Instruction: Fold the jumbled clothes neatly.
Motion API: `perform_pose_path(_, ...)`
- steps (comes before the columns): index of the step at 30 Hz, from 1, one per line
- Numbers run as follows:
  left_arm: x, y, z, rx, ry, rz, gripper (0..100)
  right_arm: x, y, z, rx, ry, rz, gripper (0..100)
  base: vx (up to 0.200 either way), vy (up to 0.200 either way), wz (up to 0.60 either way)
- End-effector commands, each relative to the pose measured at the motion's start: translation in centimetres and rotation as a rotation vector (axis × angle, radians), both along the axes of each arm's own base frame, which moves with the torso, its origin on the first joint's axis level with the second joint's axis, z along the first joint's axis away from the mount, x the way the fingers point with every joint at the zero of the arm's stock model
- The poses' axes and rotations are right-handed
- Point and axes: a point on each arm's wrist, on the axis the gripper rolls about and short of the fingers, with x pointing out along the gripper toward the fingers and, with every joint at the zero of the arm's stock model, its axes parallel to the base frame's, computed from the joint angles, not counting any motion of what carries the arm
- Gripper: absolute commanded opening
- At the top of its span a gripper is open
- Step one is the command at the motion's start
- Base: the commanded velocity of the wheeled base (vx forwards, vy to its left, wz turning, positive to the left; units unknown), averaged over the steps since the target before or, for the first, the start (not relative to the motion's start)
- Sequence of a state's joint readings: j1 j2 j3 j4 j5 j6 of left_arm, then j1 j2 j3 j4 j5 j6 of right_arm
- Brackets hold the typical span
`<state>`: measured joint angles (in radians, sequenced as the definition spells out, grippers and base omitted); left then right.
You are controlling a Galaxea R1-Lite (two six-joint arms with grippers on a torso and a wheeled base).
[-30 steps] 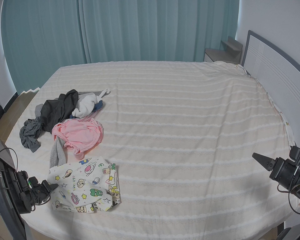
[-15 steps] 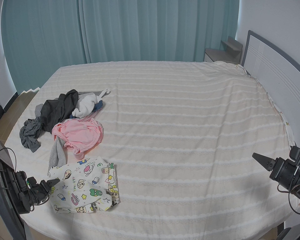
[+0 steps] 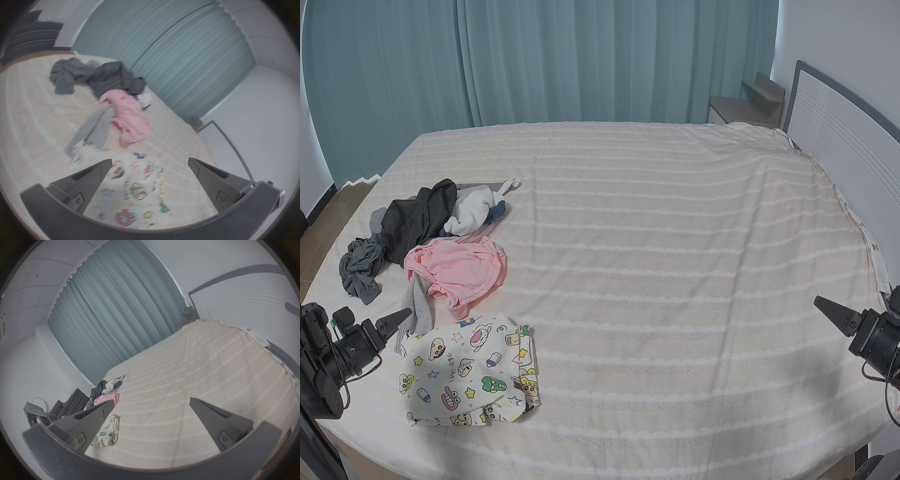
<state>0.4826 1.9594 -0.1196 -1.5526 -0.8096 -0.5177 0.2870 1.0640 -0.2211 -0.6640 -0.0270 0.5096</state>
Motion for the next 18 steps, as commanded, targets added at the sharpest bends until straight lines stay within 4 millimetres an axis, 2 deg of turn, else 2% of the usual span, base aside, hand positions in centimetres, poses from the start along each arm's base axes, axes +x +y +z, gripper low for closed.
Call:
perform_pose_path(1, -1.7, -4.3, 6.3, 0.074, -0.26, -0.223, 100, -2.1, -0.6, 1.5, -0.028, -0.123, 0.002, 100, 0.0, 0.0, 0.0)
perform_pose_path(3, -2.3, -5.5, 7.0, 0.076, -0.291, -0.295, 100, -2.5, -0.8, 1.4, -0.058, -0.125, -0.002, 100, 0.0, 0.0, 0.0)
perform_pose_path(4, -3.2, -6.9, 7.4, 0.071, -0.311, -0.376, 100, -3.2, -1.0, 1.4, -0.088, -0.142, 0.001, 100, 0.0, 0.0, 0.0)
perform_pose_path(5, -3.4, -7.2, 7.4, 0.068, -0.311, -0.396, 100, -3.5, -1.1, 1.3, -0.097, -0.146, 0.0, 100, 0.0, 0.0, 0.0)
perform_pose_path(6, -4.4, -8.5, 7.4, 0.06, -0.316, -0.463, 100, -4.5, -1.4, 1.2, -0.119, -0.164, 0.002, 100, 0.0, 0.0, 0.0)
perform_pose_path(8, -5.1, -9.3, 7.3, 0.054, -0.318, -0.51, 100, -5.4, -1.7, 1.1, -0.133, -0.174, 0.004, 100, 0.0, 0.0, 0.0)
perform_pose_path(9, -5.6, -10.2, 7.6, 0.04, -0.316, -0.566, 100, -6.7, -2.1, 0.7, -0.143, -0.186, 0.001, 100, 0.0, 0.0, 0.0)
perform_pose_path(11, -6.2, -10.6, 7.6, 0.028, -0.295, -0.594, 100, -7.8, -2.4, 0.4, -0.145, -0.191, -0.005, 100, 0.0, 0.0, 0.0)
perform_pose_path(13, -8.0, -11.7, 8.1, 0.015, -0.288, -0.688, 100, -10.2, -3.1, -0.6, -0.158, -0.189, -0.035, 100, 0.0, 0.0, 0.0)
perform_pose_path(14, -8.4, -12.0, 8.2, 0.011, -0.289, -0.714, 100, -10.7, -3.3, -0.9, -0.162, -0.184, -0.043, 100, 0.0, 0.0, 0.0)
perform_pose_path(15, -9.6, -12.7, 8.5, 0.006, -0.303, -0.78, 100, -11.8, -3.6, -1.8, -0.186, -0.17, -0.075, 100, 0.0, 0.0, 0.0)
perform_pose_path(16, -9.8, -12.8, 8.6, 0.005, -0.307, -0.79, 100, -12.0, -3.6, -2.0, -0.191, -0.168, -0.08, 100, 0.0, 0.0, 0.0)
perform_pose_path(18, -11.4, -13.4, 8.8, -0.007, -0.315, -0.871, 100, -13.2, -3.7, -3.3, -0.23, -0.175, -0.123, 100, 0.0, 0.0, 0.0)
